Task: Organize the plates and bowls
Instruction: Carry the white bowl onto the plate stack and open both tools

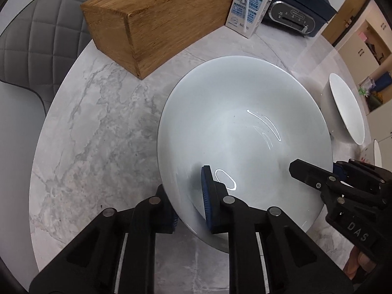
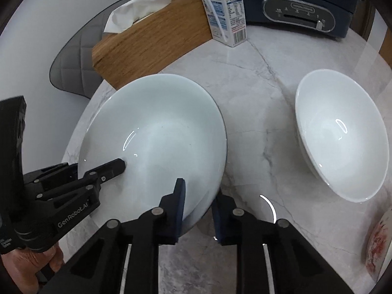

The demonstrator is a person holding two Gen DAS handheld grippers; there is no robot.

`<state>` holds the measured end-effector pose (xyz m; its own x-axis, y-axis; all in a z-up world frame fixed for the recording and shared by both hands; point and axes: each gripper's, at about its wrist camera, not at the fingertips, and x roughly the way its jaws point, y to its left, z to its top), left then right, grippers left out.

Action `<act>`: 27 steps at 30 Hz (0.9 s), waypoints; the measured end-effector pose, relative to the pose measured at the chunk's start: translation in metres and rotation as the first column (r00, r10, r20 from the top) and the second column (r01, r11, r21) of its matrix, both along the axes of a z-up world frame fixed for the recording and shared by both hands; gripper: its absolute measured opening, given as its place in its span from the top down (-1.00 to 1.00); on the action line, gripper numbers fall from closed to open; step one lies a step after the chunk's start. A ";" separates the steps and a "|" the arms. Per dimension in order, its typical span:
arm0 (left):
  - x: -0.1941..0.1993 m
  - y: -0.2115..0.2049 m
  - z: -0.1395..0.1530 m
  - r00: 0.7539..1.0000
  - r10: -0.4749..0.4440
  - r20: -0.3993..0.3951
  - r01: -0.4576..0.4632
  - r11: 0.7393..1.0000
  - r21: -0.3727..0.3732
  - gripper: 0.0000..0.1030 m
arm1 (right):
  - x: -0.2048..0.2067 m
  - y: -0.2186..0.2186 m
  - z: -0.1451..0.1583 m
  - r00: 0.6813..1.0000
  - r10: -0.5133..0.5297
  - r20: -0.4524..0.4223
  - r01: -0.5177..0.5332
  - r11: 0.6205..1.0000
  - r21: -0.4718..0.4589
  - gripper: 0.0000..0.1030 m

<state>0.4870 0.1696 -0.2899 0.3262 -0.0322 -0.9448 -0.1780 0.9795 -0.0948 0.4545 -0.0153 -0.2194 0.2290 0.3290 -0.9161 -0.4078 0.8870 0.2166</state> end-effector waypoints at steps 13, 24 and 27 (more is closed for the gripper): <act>-0.091 -0.071 0.034 0.993 -0.112 0.043 0.114 0.993 -0.023 0.71 | -0.092 -0.059 0.033 0.999 -0.012 0.048 0.012 1.000 0.003 0.64; -0.182 -0.159 0.018 0.971 -0.240 -0.014 0.238 0.968 -0.076 0.70 | -0.201 -0.140 0.028 0.986 -0.159 0.038 0.161 0.986 -0.040 0.66; -0.201 -0.178 0.014 0.965 -0.263 -0.026 0.261 0.964 -0.060 0.70 | -0.216 -0.150 0.017 0.983 -0.184 0.021 0.185 0.981 -0.054 0.67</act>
<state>0.2864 -0.0079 -0.2763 0.2679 -0.1647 -0.9493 0.0798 0.9857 -0.1484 0.2384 -0.1651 -0.2021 0.2960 0.2283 -0.9275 -0.2393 0.9578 0.1594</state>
